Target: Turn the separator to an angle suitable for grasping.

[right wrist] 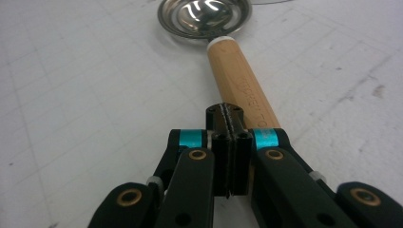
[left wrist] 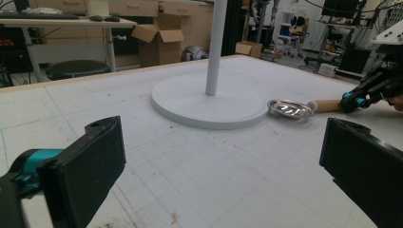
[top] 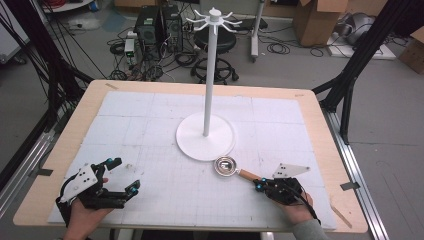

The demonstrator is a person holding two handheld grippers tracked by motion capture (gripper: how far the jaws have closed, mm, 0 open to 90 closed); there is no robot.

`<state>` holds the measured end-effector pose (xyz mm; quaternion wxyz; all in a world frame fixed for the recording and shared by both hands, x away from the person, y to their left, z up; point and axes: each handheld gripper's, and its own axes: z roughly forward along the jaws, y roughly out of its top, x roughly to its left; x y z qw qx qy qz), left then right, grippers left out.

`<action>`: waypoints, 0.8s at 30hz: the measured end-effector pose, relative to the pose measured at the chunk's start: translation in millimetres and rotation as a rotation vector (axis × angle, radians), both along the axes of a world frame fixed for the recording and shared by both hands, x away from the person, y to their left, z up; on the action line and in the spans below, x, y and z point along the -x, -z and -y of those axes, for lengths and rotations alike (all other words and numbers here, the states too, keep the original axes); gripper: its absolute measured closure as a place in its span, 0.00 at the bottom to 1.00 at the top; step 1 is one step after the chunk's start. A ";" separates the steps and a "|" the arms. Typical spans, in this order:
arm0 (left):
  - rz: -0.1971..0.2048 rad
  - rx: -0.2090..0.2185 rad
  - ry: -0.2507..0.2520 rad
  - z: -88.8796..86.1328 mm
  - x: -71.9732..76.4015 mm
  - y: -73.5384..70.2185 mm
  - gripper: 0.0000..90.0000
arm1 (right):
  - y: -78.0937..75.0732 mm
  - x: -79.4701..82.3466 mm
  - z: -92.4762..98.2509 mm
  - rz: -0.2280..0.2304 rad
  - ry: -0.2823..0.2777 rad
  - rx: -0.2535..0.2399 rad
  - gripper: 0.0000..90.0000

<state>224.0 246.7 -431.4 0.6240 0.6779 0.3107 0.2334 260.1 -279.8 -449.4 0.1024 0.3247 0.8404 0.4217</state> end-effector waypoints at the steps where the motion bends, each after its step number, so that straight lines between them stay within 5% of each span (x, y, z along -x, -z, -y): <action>1: 0.000 0.000 -0.001 0.0 0.0 0.0 0.02 | -0.2 0.0 0.8 -0.001 0.009 0.004 1.00; 24: -0.005 -0.005 -0.001 1.0 1.4 0.9 0.02 | 1.2 -23.0 10.7 0.011 0.132 0.040 1.00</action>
